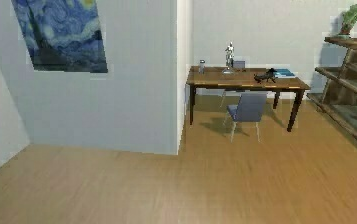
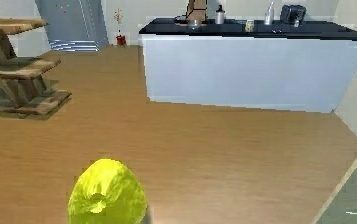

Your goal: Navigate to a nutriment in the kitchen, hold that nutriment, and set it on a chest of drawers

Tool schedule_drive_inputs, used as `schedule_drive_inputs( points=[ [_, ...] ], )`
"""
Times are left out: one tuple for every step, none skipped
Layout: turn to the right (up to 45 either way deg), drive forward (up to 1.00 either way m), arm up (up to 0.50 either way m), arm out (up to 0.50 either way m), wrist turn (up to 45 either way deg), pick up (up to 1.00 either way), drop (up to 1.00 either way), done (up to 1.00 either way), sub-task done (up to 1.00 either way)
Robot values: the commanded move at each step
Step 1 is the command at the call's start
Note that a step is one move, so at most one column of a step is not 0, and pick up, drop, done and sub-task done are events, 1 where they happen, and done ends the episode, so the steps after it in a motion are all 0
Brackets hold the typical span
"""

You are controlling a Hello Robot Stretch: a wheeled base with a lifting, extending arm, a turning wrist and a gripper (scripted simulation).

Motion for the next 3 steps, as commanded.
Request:
schedule_drive_inputs(
  points=[
    [9.0,0.00,0.00,0.00,0.0,0.00,0.00,0.00,0.00],
    [0.0,0.05,0.00,0.00,0.0,0.00,0.00,0.00,0.00],
    [-6.0,0.00,0.00,0.00,0.0,0.00,0.00,0.00,0.00]
  ],
)
